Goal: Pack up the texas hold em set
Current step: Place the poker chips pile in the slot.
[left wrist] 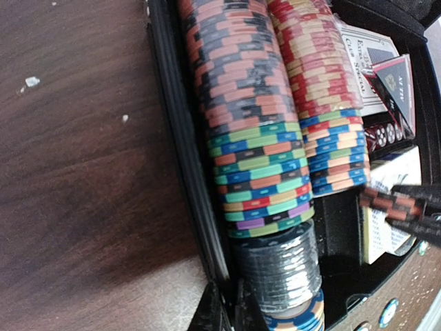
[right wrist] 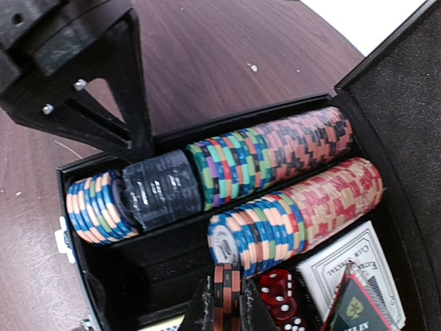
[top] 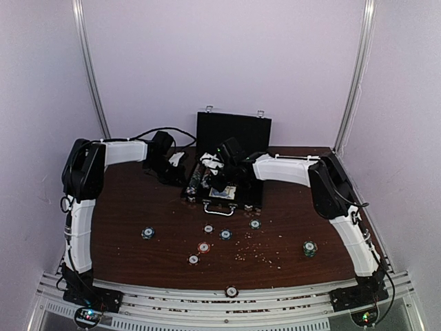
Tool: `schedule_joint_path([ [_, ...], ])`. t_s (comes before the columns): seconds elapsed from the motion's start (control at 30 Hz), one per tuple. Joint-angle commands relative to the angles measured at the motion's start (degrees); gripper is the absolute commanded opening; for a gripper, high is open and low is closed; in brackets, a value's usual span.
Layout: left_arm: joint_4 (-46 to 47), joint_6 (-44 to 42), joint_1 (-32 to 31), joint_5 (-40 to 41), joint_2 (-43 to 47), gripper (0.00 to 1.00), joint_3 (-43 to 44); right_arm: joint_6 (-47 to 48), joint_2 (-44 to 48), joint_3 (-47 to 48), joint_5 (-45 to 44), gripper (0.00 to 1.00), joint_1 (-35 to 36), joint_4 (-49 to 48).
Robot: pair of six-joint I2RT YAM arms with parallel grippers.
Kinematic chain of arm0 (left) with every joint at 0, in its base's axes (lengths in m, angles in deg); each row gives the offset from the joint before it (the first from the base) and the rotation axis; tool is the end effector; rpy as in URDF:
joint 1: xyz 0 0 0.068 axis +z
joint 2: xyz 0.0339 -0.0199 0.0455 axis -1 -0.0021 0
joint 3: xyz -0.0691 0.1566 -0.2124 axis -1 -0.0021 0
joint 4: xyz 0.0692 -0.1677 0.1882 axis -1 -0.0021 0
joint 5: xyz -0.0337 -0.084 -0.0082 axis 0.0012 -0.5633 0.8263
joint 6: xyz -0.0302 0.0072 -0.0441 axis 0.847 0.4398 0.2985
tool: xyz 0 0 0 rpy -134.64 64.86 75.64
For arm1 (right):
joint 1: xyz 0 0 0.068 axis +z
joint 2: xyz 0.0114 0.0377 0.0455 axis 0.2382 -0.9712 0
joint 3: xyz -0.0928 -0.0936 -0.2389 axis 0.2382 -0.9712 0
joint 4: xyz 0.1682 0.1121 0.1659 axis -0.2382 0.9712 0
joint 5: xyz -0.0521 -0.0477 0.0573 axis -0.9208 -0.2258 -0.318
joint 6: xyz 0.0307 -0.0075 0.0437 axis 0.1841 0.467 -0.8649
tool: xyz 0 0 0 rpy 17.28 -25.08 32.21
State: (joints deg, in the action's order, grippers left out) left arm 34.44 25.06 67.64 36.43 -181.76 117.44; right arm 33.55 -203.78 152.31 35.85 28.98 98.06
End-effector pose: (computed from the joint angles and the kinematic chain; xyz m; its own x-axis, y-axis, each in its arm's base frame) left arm 0.4321 -0.1908 0.1549 -0.9268 0.1445 -0.3467 0.2921 0.8576 -0.4234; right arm 0.3987 0.3785 0.1700 -0.2601 -0.5916 -0.7631 -0.8763 0.4766 -0.0707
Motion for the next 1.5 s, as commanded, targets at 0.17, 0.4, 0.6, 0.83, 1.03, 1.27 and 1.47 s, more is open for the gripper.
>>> schedule_joint_path([
  [0.17, 0.26, -8.81, -2.32, 1.75, -1.24, 0.0, -1.15, -0.3, -0.31, 1.32, -1.52, 0.0, 0.04, -1.81],
  [0.4, 0.69, -9.0, -5.27, 1.14, -1.55, 0.0, -0.73, -0.72, 0.08, 1.33, 0.93, 0.0, 0.13, -1.51],
  [0.6, 0.77, -10.1, -7.07, 1.17, -1.31, 0.0, -1.54, -0.33, 1.26, -0.1, -0.03, 0.02, 0.14, -1.34],
  [0.83, 1.18, -10.61, -8.32, 0.48, -0.46, 0.0, -1.85, 0.07, 2.19, -1.97, 1.31, 0.05, 0.22, -1.06],
  [1.03, 1.28, -10.67, -8.56, 1.08, 0.07, 0.0, -2.36, 1.04, 2.82, -3.18, -2.22, 0.08, 0.4, -1.12],
  [1.27, 1.3, -10.6, -8.59, 1.58, 0.39, 0.0, -2.5, 2.04, 3.63, -3.38, -5.46, 0.16, 0.56, -1.4],
  [1.47, 1.34, -9.82, -8.58, 4.67, 1.55, 0.0, -2.05, 2.3, 4.45, -3.64, -6.21, 0.22, 0.87, -1.33],
])
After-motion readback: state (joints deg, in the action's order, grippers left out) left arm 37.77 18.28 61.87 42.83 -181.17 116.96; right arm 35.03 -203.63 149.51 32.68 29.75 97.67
